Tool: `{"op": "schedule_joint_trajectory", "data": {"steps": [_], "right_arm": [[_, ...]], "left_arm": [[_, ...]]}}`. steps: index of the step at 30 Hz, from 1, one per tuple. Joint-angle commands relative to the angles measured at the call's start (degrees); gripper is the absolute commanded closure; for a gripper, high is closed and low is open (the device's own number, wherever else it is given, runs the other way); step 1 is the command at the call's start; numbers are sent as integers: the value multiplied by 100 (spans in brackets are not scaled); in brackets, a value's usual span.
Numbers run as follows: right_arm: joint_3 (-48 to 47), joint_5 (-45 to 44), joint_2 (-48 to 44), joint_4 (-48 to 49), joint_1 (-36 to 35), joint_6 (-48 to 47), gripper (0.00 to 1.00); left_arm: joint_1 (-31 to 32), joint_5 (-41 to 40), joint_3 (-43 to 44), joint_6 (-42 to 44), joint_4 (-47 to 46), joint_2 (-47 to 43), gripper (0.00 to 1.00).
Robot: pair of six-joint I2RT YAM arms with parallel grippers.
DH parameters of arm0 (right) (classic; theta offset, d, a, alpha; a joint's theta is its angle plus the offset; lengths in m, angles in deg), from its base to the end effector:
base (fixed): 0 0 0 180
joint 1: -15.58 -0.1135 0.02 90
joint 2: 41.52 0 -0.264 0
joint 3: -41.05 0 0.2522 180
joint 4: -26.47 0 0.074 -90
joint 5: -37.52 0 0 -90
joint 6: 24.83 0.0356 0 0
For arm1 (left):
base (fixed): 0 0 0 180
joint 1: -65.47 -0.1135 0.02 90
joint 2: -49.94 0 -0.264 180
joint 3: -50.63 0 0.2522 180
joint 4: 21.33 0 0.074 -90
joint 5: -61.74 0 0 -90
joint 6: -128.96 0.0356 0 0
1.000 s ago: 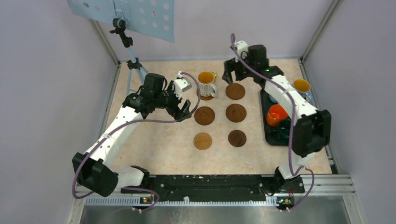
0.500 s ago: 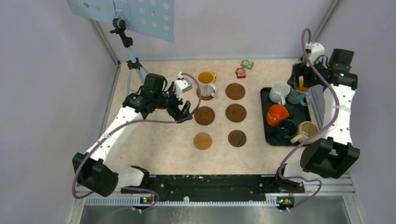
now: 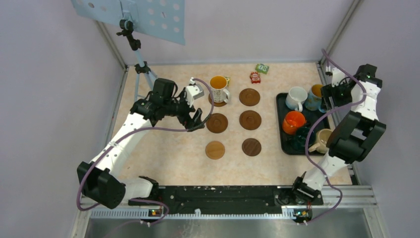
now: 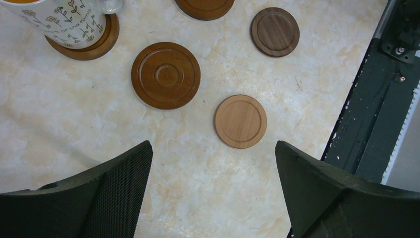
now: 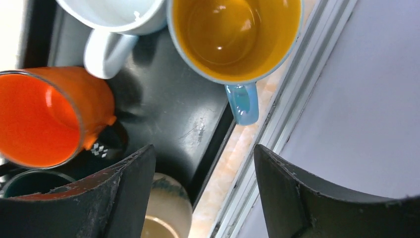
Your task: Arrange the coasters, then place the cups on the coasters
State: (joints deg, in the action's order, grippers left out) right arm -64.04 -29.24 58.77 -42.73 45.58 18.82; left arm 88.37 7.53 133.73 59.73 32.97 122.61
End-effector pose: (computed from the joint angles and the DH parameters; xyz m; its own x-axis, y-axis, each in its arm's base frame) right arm 0.3228 -0.1701 0.2981 -0.7647 -0.3262 -0.5557 -0.3499 0.9344 -0.0670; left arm 0.2347 -0.1217 0.3399 -0.3473 0.4590 -0.8178 0.8847 0.4496 -0.1233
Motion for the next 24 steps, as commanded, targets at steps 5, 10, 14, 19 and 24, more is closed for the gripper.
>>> {"op": "schedule_joint_trajectory", "data": {"steps": [5, 10, 14, 19, 24], "right_arm": [[-254, -272, 860, 767, -6, -365, 31], [-319, -107, 1256, 960, -22, -429, 35], [-335, 109, 1428, 1025, -33, -444, 39], [-209, 146, 1485, 1263, -121, -417, 45], [-217, 135, 1570, 1299, -149, -475, 59]], "left_arm": [[-31, 18, 138, 19, -186, 87, 1], [-36, 112, 208, -46, -186, 192, 1], [-33, -4, 199, -47, -206, 241, 1], [-31, -90, 176, -83, -256, 298, 1], [-31, -172, 158, -49, -256, 369, 1]]}}
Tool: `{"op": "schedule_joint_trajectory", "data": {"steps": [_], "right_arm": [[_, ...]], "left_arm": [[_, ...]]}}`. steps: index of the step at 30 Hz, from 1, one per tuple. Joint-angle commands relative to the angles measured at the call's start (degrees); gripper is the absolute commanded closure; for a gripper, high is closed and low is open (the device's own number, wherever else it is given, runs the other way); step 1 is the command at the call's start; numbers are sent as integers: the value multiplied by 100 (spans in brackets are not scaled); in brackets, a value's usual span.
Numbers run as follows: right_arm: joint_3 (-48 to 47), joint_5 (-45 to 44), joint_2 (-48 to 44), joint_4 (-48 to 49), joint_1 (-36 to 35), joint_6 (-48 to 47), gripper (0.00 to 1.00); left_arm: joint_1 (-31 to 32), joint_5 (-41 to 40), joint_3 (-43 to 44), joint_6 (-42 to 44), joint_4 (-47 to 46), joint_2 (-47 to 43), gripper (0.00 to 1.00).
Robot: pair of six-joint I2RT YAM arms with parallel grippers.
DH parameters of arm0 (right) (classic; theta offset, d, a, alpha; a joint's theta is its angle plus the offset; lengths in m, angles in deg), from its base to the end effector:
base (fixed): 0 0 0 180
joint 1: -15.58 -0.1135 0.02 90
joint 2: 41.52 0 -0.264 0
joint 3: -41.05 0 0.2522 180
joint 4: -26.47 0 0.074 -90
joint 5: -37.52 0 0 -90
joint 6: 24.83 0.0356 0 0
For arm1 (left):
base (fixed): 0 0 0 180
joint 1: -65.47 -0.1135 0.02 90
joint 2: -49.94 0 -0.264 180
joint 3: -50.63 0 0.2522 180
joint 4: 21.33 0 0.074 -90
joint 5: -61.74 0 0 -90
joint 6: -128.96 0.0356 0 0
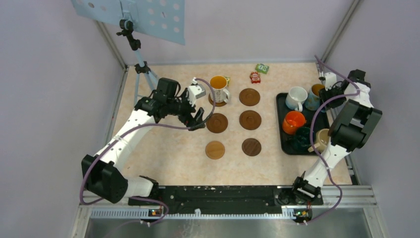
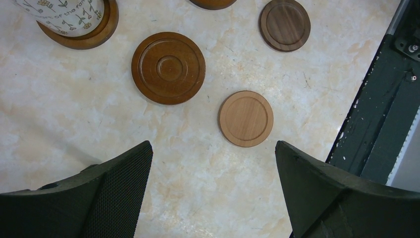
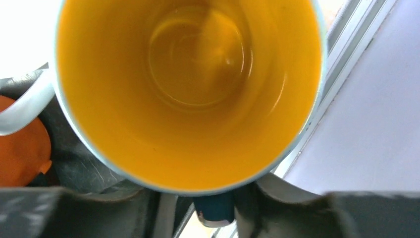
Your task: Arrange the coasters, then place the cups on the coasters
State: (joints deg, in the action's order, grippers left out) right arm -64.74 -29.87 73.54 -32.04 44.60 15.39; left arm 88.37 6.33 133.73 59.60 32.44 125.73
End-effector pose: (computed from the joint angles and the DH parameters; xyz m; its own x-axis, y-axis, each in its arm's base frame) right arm 0.3749 -0.1923 0.2131 -0.7676 -0.3803 -0.5159 -0.4110 0.9097 -0.0589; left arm 0.2469 -0.1262 0.3266 -0.3850 0.4776 -0.7897 0.8723 0.4678 -0.1423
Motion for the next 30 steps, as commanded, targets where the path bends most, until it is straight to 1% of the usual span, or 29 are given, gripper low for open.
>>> {"op": "schedule_joint_trajectory", "data": {"steps": [1, 5, 9, 11, 22, 27, 30], "right_arm": [[-148, 184, 119, 210, -51, -148, 63], [-70, 139, 141, 218, -48, -175, 75], [25, 154, 52, 214, -37, -152, 90], [116, 156, -58, 267, -34, -96, 99], [800, 853, -1273, 1131, 226, 446, 100], [774, 1115, -1589, 1273, 255, 728, 100], [596, 1177, -1705, 1136, 254, 776, 100]], "left_arm": [[-31, -63, 159, -34, -204, 61, 1], [-32, -83, 161, -42, -213, 74, 1], [-35, -107, 162, -44, -213, 63, 1], [-31, -128, 155, -43, -204, 59, 1], [-33, -121, 103, -63, -235, -41, 1], [-34, -143, 78, -72, -238, -89, 1], [-31, -154, 89, -56, -212, -91, 1]]}}
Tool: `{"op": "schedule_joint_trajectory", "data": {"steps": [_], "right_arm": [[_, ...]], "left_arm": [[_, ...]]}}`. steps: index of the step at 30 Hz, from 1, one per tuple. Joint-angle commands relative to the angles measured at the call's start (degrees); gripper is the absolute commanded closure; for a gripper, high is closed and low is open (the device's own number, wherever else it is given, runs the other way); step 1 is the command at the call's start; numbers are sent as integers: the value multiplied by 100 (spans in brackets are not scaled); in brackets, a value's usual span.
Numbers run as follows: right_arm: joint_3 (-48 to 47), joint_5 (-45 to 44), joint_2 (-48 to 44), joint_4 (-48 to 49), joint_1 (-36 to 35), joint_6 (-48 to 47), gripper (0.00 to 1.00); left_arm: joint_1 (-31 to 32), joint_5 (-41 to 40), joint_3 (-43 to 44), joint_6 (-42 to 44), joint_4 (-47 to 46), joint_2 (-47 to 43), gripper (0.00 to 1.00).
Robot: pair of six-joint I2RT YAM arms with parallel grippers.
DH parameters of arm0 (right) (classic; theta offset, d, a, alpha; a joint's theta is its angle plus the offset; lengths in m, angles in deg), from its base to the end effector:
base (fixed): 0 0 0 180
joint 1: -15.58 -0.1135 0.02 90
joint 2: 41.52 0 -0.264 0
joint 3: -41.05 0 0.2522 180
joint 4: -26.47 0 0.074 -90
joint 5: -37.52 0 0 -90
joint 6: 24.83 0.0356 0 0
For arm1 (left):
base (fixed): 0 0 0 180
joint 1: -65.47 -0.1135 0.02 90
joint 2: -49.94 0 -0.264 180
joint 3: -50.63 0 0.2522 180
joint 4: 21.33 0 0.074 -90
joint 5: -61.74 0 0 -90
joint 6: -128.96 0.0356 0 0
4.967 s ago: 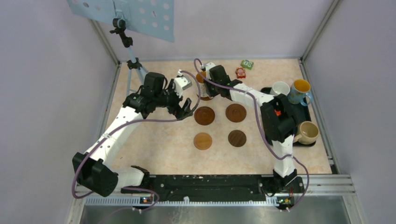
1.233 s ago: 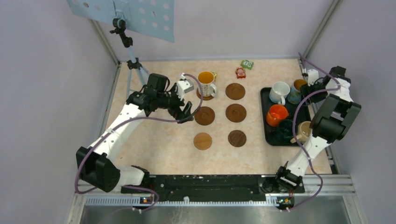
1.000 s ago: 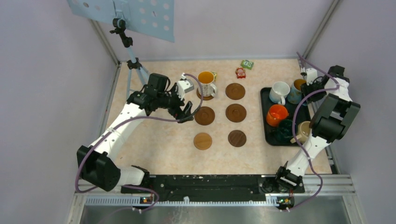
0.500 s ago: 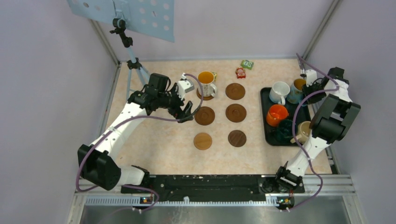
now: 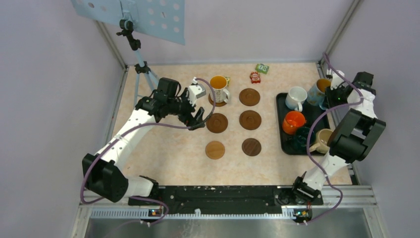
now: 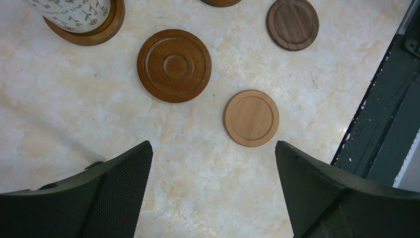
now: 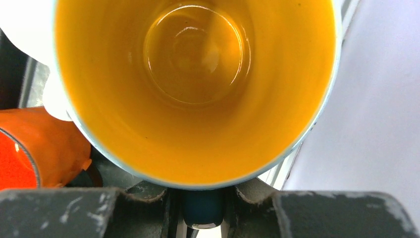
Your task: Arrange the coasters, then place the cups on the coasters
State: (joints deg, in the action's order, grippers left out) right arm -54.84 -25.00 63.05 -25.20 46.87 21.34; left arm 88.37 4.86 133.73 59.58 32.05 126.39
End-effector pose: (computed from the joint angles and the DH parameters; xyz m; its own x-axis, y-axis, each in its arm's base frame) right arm 0.3401 -0.1875 0.2392 -0.7198 -0.2815 -0.6346 -0.3226 0.9450 -0.0533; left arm 0.2502 -0.1268 0.3238 -0.3915 0.4856 -0.7816 0.8641 0.4859 -0.1310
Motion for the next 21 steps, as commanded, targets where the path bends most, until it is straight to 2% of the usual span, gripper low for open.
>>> {"op": "schedule_joint_trajectory", "data": {"steps": [1, 5, 9, 21], "right_arm": [[-497, 717, -677, 361, 29, 193, 100], [-1019, 885, -770, 27, 7, 397, 100], [-1562, 833, -804, -369, -330, 623, 100], [-1928, -333, -925, -8, -2477, 1655, 100]], "left_arm": [[-31, -8, 97, -50, -155, -157, 1], [-33, 39, 112, -29, -121, -182, 1], [-31, 152, 89, 11, -112, -174, 1], [-22, 592, 70, 354, 274, -154, 1]]}}
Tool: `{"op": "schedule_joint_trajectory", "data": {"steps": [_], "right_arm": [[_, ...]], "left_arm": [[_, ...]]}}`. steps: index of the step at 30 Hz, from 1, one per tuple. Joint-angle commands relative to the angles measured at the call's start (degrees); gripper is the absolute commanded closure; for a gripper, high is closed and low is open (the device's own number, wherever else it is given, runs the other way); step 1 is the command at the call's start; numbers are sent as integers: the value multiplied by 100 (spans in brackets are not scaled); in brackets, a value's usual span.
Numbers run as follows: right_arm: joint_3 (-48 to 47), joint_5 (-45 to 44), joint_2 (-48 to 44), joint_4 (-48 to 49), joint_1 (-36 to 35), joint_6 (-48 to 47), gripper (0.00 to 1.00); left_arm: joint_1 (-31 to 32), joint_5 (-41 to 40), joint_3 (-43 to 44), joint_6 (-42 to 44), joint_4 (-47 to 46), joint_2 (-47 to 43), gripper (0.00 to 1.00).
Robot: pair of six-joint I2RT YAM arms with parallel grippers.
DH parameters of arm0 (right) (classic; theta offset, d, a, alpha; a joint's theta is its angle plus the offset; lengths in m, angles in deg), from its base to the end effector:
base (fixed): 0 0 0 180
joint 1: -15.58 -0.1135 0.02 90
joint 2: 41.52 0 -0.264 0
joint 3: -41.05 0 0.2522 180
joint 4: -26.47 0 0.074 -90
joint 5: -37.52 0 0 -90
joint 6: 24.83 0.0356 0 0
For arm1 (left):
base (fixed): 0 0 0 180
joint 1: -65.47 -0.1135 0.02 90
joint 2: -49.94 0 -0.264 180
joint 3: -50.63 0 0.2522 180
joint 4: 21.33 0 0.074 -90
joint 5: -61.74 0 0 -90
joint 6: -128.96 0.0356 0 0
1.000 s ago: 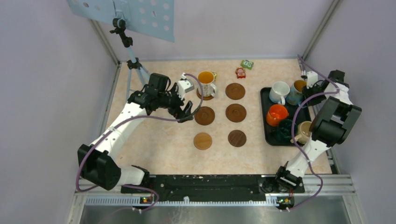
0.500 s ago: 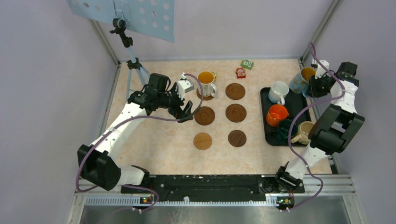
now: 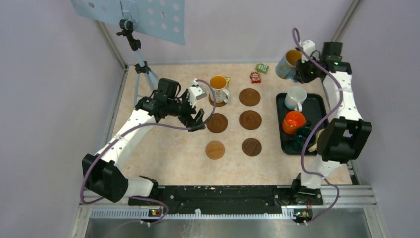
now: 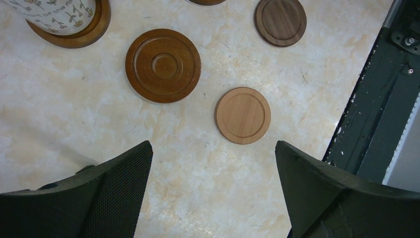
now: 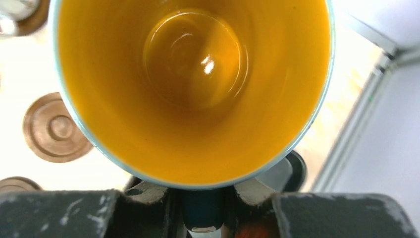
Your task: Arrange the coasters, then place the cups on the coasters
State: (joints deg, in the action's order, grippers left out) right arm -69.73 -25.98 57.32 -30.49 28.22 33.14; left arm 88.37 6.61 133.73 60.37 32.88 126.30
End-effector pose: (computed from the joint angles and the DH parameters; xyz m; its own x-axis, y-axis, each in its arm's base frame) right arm 0.3764 -0.0681 0.3517 -0.5258 -0.3685 -0.7666 -0.4609 0.8809 -0.1073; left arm 0.2481 -0.1269 0.3236 -0.3855 0.4880 -0.7831 0.8765 0.4590 -0.1455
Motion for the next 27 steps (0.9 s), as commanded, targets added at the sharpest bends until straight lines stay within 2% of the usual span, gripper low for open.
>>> {"op": "schedule_joint_trajectory", "data": {"steps": [1, 5, 12, 27], "right_arm": [[-455, -353, -296, 559, -792, 542, 100], [-521, -812, 66, 691, -1518, 820, 100], [-262, -1321, 493, 1096, -2110, 1350, 100], [682, -1772, 818, 1748, -2534, 1621, 100]], "left_arm": [[-26, 492, 71, 329, 253, -123, 1], [-24, 721, 69, 425, 431, -32, 1], [-25, 696, 94, 405, 433, -5, 1], [-22, 721, 40, 400, 405, 33, 1]]}}
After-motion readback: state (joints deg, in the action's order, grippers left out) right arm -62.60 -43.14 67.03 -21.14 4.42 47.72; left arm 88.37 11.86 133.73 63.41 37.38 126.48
